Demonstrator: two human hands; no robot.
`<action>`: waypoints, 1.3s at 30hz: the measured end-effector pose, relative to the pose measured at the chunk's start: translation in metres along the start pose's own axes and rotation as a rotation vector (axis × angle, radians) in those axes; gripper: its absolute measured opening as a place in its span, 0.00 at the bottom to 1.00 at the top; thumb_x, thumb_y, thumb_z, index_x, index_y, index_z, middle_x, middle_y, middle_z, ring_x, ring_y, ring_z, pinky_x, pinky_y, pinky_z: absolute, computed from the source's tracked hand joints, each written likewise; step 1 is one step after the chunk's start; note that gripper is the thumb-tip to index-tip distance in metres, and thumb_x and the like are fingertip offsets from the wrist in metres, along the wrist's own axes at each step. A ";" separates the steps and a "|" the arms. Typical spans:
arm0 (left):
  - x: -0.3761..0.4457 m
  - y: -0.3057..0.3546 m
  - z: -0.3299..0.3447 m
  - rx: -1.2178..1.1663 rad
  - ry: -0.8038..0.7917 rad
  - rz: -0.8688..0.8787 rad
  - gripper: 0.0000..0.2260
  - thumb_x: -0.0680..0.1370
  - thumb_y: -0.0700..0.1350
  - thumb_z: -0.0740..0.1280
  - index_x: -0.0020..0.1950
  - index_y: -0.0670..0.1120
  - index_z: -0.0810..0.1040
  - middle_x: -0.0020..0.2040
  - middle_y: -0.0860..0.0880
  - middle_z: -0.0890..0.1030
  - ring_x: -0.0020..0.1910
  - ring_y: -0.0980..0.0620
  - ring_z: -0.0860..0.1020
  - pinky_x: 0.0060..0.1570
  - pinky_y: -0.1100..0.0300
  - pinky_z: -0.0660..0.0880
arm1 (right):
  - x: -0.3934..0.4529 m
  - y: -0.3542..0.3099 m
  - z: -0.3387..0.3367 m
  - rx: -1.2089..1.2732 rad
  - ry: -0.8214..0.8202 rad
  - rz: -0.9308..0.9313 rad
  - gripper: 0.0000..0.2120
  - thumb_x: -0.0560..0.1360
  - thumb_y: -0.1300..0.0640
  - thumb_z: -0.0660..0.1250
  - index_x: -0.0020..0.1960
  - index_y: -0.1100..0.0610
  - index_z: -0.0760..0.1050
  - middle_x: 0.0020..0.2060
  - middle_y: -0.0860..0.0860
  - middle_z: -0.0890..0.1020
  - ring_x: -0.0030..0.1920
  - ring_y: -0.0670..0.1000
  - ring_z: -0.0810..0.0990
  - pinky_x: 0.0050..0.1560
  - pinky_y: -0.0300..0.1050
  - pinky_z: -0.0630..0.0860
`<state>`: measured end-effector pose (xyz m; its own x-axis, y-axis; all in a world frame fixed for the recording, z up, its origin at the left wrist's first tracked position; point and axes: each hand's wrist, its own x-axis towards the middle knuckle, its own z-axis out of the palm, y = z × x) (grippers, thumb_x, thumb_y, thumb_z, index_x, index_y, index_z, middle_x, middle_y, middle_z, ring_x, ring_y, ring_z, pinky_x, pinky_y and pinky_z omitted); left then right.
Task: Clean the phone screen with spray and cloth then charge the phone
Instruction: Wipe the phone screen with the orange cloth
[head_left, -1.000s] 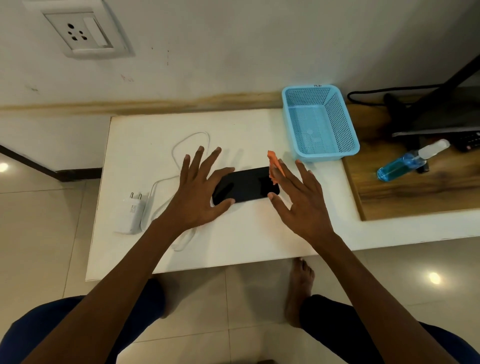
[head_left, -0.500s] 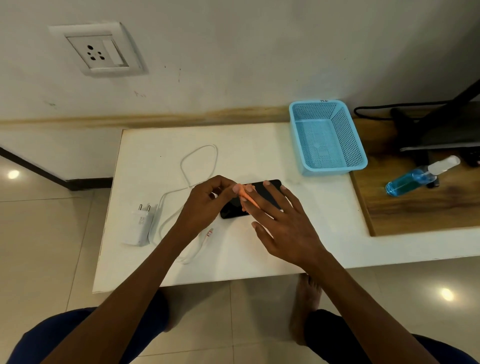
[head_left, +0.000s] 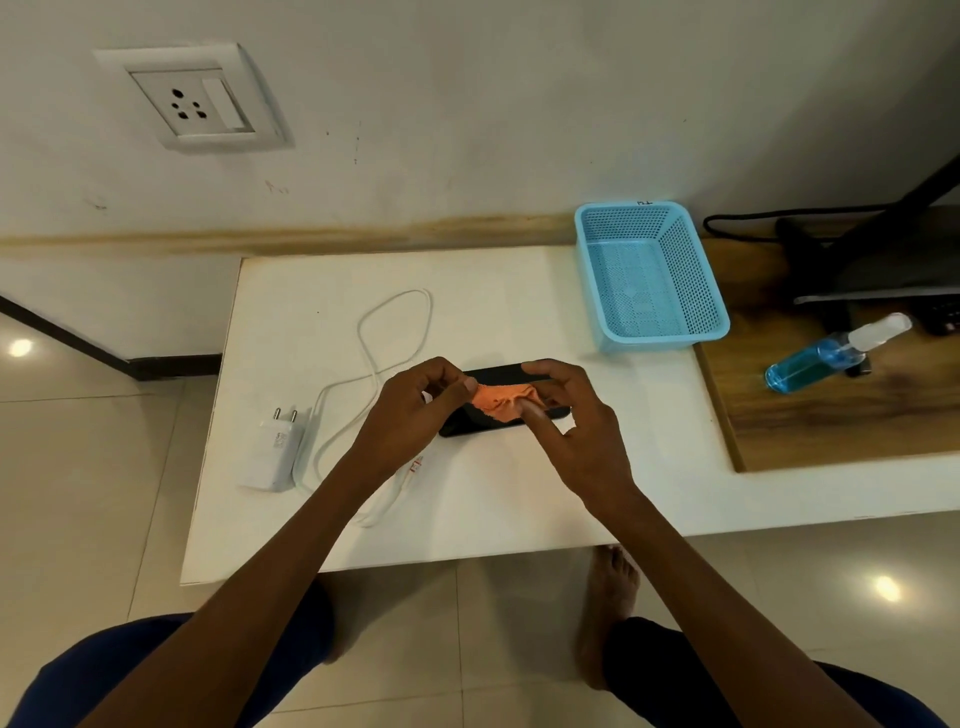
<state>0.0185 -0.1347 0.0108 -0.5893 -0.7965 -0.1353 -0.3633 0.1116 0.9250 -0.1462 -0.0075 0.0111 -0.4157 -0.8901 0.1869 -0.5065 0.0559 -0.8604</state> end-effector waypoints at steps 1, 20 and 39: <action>-0.001 0.000 0.001 0.011 0.017 0.013 0.04 0.78 0.52 0.67 0.44 0.56 0.79 0.42 0.57 0.82 0.40 0.60 0.78 0.39 0.71 0.69 | 0.001 -0.001 0.000 0.030 0.011 0.029 0.20 0.76 0.55 0.71 0.60 0.33 0.71 0.53 0.33 0.80 0.54 0.37 0.80 0.49 0.25 0.70; -0.001 0.009 0.008 -0.160 0.063 0.111 0.02 0.79 0.48 0.67 0.47 0.54 0.79 0.40 0.57 0.83 0.38 0.60 0.79 0.39 0.71 0.72 | 0.014 0.006 0.005 0.306 0.005 0.247 0.08 0.78 0.57 0.69 0.55 0.47 0.81 0.49 0.46 0.85 0.51 0.48 0.83 0.55 0.48 0.81; 0.009 0.022 0.026 -0.095 0.033 0.048 0.02 0.77 0.45 0.71 0.47 0.52 0.83 0.41 0.53 0.84 0.41 0.52 0.81 0.42 0.60 0.76 | 0.026 0.007 -0.018 0.166 0.000 0.184 0.08 0.79 0.51 0.67 0.56 0.42 0.79 0.49 0.38 0.82 0.49 0.45 0.81 0.44 0.38 0.78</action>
<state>-0.0136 -0.1242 0.0207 -0.5799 -0.8108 -0.0795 -0.2644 0.0950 0.9597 -0.1741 -0.0222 0.0186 -0.4895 -0.8718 0.0194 -0.2909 0.1423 -0.9461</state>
